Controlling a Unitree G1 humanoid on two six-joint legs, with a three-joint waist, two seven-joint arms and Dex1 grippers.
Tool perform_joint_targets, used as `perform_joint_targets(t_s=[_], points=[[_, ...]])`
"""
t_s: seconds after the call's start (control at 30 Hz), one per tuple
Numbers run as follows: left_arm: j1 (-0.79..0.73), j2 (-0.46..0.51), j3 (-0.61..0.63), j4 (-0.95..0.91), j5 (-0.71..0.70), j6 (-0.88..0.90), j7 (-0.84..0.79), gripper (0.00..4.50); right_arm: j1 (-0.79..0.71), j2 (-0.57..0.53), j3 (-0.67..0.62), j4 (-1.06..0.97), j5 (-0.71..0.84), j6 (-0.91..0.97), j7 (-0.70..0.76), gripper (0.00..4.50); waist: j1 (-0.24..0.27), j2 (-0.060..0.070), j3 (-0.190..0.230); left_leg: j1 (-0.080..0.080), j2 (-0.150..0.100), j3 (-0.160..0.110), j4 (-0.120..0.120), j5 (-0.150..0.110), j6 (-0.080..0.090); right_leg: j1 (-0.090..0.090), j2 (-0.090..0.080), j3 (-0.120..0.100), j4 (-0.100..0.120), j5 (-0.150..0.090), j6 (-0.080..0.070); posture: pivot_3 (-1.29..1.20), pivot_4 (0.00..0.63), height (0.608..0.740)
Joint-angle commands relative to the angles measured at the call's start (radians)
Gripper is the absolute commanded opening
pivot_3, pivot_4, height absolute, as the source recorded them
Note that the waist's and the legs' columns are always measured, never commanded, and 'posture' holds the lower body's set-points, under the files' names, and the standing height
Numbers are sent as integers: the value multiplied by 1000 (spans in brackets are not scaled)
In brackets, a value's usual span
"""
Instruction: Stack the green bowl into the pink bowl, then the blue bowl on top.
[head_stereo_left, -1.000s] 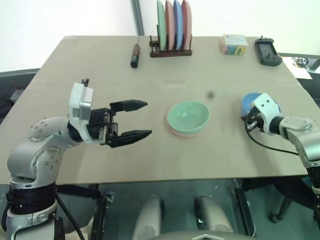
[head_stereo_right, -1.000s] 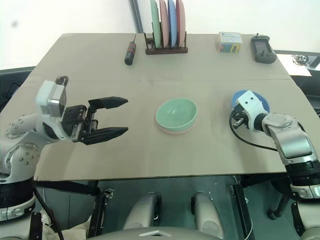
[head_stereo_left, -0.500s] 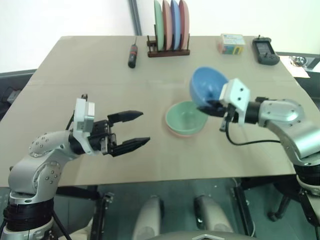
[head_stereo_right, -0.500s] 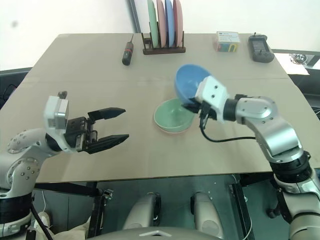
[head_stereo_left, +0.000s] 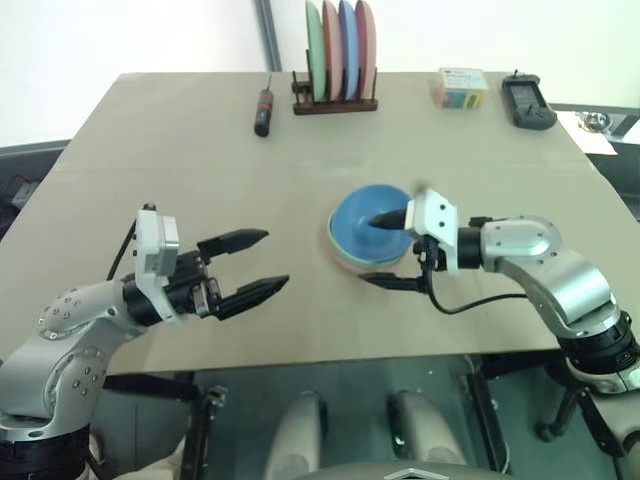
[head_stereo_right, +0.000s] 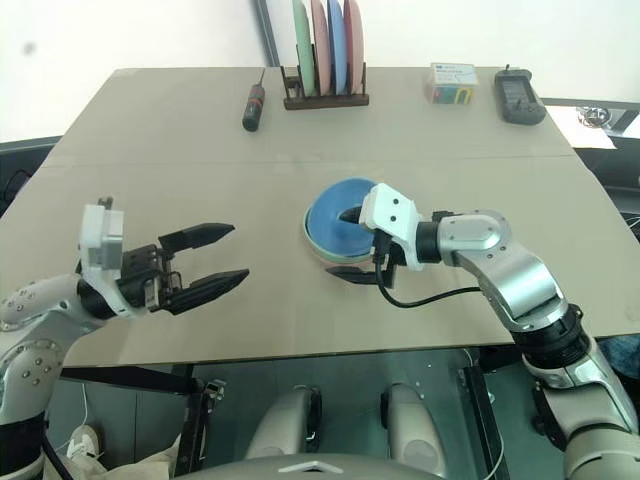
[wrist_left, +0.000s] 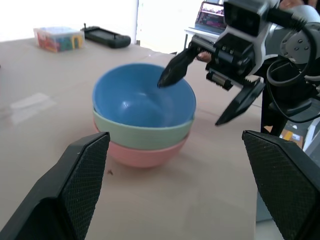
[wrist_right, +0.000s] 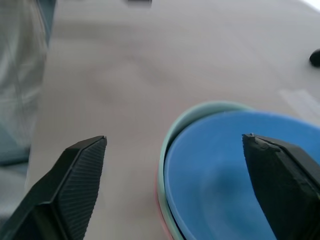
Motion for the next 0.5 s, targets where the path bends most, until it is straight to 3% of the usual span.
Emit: perform_joint_targets(t_s=[0.03,0.1,0.2,0.27,0.5], points=[[38,-25,53,-12,29,-95,-9,4500,51,-54,-162,-100,101,26,4,4459,3,0,0,0,0,0,0,0,0,0,0,0,0,0,0,0,150,740],[60,-37,63,5,77,-155,-8,4500,99,-93,-223,-127,133,31,14,4459,5,0,0,-1,-1,0,0,0,0,0,-1,0,-2,0,0,0,150,740],[147,-40,134,81,106,-219,-61,4500,318,-242,-467,-136,200,71,106,4459,12,-1,0,-1,-1,0,-1,0,0,0,-1,0,-2,0,0,0,150,740],[178,-30,159,117,105,-244,-99,4500,420,-300,-559,-127,197,54,143,4459,14,0,0,0,-1,1,-3,0,0,1,-2,0,-5,0,0,0,150,740],[199,12,160,170,128,-268,-147,4500,571,-363,-679,-122,186,19,145,4459,13,0,-1,2,1,3,-1,0,0,1,-1,0,-5,-2,4,0,150,740]])
